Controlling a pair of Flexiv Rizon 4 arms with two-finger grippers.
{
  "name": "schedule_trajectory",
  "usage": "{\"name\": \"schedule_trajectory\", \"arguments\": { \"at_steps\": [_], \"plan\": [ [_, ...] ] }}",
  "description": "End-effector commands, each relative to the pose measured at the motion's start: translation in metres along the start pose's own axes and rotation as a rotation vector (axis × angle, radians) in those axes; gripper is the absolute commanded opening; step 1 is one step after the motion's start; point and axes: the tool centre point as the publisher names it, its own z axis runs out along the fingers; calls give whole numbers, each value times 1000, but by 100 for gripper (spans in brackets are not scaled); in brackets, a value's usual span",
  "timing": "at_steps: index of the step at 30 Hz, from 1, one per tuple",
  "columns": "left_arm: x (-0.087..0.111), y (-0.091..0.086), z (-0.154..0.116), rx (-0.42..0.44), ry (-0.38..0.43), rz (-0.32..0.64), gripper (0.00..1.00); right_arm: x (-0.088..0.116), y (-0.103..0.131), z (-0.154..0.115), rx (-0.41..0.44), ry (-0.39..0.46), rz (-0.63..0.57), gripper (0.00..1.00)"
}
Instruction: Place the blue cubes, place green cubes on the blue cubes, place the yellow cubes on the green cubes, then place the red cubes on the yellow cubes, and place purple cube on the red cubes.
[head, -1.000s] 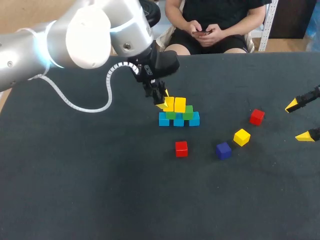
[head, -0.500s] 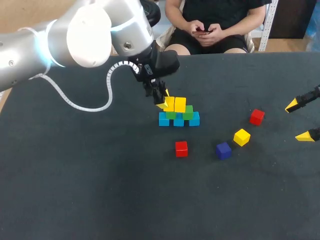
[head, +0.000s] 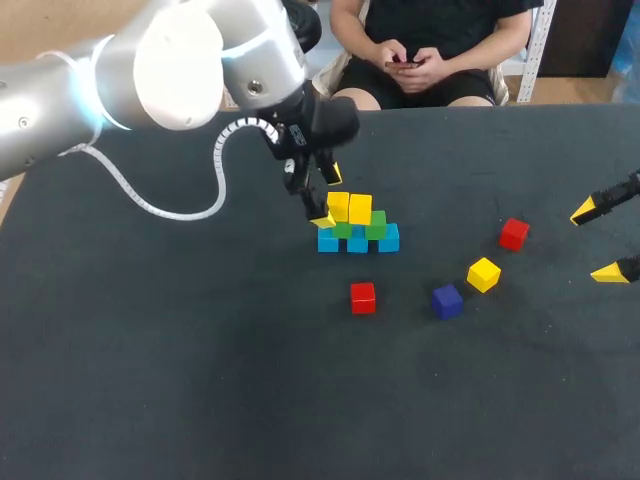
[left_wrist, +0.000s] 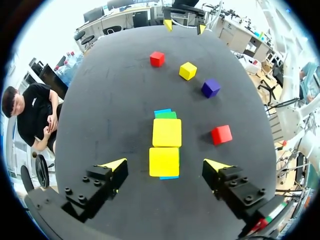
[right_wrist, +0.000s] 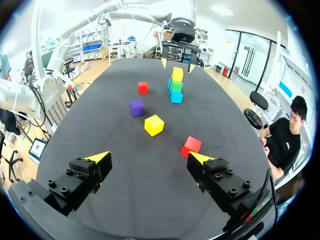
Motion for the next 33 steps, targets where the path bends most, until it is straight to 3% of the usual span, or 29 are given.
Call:
{"name": "schedule_trajectory", "arguments": {
  "at_steps": [1,11,15,23,25,33],
  "plan": [
    [10,-5,-12,-14,-4,-6,100,1,-1,0,-1,-3,-1,100],
    [35,-17,-39,-48,-35,-26,100,1,-1,0,-1,-3,-1,100],
    [49,-25,-51,-52,-123,2,100,1,-1,0,-1,-3,-1,100],
    [69,-46,-70,-9,-206,57,100,1,-1,0,-1,-3,-1,100],
    [74,-50,-74,-12,-275,48,100,1,-1,0,-1,-3,-1,100],
    [90,-64,-84,-53,-285,-14,100,1,-1,0,-1,-3,-1,100]
  ]
}}
